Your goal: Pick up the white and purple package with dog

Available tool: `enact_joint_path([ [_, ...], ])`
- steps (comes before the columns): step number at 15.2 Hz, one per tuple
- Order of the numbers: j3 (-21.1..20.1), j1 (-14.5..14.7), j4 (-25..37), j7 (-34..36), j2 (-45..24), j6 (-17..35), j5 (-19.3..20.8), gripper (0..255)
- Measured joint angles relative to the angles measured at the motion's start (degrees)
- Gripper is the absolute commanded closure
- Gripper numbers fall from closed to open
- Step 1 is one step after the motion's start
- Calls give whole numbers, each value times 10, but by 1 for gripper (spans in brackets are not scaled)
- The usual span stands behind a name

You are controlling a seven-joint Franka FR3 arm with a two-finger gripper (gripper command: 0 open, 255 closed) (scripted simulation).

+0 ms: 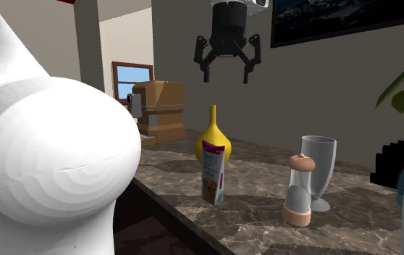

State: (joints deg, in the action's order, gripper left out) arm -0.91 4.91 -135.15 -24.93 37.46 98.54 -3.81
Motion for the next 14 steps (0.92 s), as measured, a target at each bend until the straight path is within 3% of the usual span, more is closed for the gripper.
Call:
enact_joint_path([
  [14,-4,123,-43,-349,-206,240,36,0],
])
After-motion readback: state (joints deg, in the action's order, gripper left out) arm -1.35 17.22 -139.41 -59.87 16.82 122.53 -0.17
